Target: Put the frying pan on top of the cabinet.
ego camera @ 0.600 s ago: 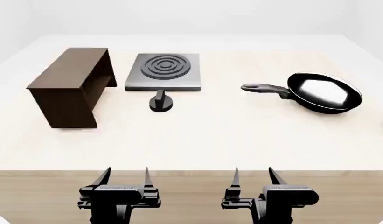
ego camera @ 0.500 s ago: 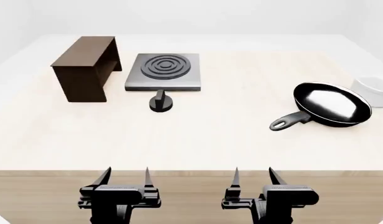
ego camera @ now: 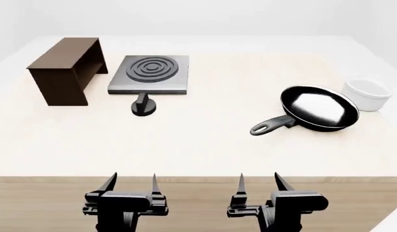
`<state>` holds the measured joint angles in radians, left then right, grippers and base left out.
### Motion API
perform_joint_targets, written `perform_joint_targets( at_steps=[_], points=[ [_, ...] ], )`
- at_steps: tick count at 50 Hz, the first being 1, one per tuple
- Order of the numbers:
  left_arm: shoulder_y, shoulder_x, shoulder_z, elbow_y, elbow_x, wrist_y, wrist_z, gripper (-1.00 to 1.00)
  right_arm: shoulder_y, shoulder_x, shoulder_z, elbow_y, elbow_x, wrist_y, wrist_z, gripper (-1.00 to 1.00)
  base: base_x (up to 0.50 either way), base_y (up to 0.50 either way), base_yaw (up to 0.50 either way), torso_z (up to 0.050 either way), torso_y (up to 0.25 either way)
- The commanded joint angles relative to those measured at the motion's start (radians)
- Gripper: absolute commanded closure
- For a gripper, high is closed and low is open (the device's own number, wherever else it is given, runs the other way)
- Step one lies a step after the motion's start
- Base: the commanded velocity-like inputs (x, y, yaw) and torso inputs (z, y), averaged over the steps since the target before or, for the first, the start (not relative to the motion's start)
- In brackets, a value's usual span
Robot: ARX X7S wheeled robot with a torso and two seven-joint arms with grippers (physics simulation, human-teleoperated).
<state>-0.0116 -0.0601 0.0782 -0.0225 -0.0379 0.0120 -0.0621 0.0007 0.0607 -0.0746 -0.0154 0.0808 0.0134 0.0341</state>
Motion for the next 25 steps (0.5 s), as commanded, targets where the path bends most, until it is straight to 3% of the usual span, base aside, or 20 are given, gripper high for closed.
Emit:
perform_joint_targets(
  at_steps=[1, 25],
  points=[
    [-0.001, -0.016, 0.026, -0.007, -0.009, 0.006, -0.02, -1.0, -0.003, 0.02, -0.014, -0.013, 0.029, 0.008, 0.014, -1.0, 0.0, -0.5, 0.0, 0.0, 0.0],
    [-0.011, -0.042, 0.057, -0.001, -0.039, -0.023, -0.05, -1.0, 0.004, 0.051, -0.045, -0.005, 0.042, 0.008, 0.051, -1.0, 0.0, -0.47, 0.0, 0.0, 0.0]
  ],
)
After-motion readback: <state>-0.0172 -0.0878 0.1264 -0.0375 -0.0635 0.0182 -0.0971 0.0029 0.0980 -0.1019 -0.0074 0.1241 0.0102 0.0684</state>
